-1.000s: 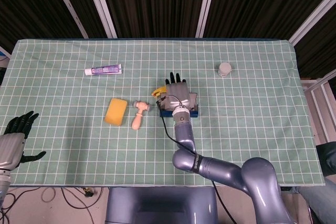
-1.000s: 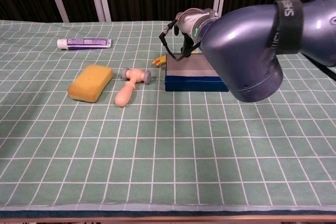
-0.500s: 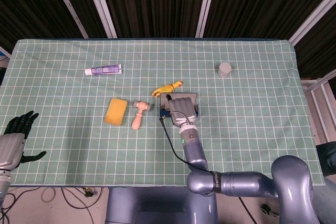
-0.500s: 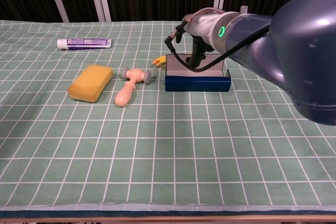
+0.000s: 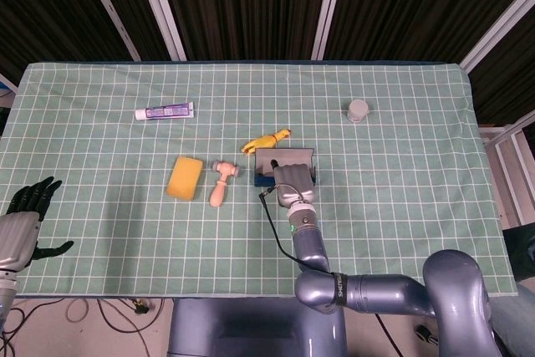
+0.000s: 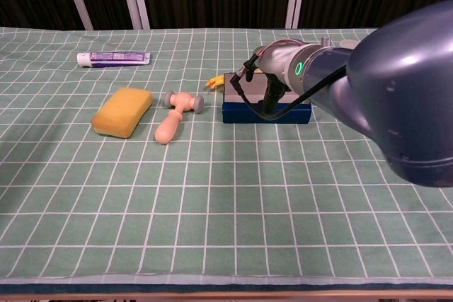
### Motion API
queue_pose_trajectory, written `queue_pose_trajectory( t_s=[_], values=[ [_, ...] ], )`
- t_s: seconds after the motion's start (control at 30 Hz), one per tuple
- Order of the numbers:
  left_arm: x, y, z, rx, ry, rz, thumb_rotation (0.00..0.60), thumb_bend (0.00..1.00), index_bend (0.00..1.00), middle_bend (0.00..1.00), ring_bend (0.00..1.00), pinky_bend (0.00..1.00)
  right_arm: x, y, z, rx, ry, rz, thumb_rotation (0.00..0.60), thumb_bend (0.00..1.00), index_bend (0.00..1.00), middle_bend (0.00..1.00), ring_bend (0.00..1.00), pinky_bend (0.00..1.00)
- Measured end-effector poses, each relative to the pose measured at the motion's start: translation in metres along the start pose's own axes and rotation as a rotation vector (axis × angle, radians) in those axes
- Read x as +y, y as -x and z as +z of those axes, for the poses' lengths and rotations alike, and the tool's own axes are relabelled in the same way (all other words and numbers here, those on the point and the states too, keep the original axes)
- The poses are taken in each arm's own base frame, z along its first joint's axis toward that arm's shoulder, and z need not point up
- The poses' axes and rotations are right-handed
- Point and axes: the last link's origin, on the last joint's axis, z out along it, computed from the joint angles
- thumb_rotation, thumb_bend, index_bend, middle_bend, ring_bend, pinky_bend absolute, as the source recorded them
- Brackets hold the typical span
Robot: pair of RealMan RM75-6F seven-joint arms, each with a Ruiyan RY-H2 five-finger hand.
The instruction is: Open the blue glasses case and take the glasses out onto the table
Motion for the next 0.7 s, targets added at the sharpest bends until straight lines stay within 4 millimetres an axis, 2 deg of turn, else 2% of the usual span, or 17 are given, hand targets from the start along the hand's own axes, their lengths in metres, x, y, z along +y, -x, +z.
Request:
queue_pose_trajectory(
  t_s=[0.2,0.43,0.7],
  values=[
    [-0.001,-0.001,0.001,-0.002,-0.005,-0.004,0.6,0.0,0.0,0.0,0.0,0.0,-0.008,0.016,0.005,-0.038,0.001,0.01,0.6,0.53,0.2,0.96,1.0,1.0],
    [-0.002,-0.001,0.002,-0.001,-0.008,-0.011,0.6,0.0,0.0,0.0,0.0,0.0,-0.013,0.021,0.007,-0.044,-0.003,0.014,0.6,0.54,0.2,0.96,1.0,1.0],
    [-0.002,-0.001,0.002,-0.003,-0.01,-0.016,0.6,0.0,0.0,0.0,0.0,0.0,-0.017,0.025,0.004,-0.064,-0.013,0.024,0.6,0.54,0.3,0.96,1.0,1.0]
  ],
)
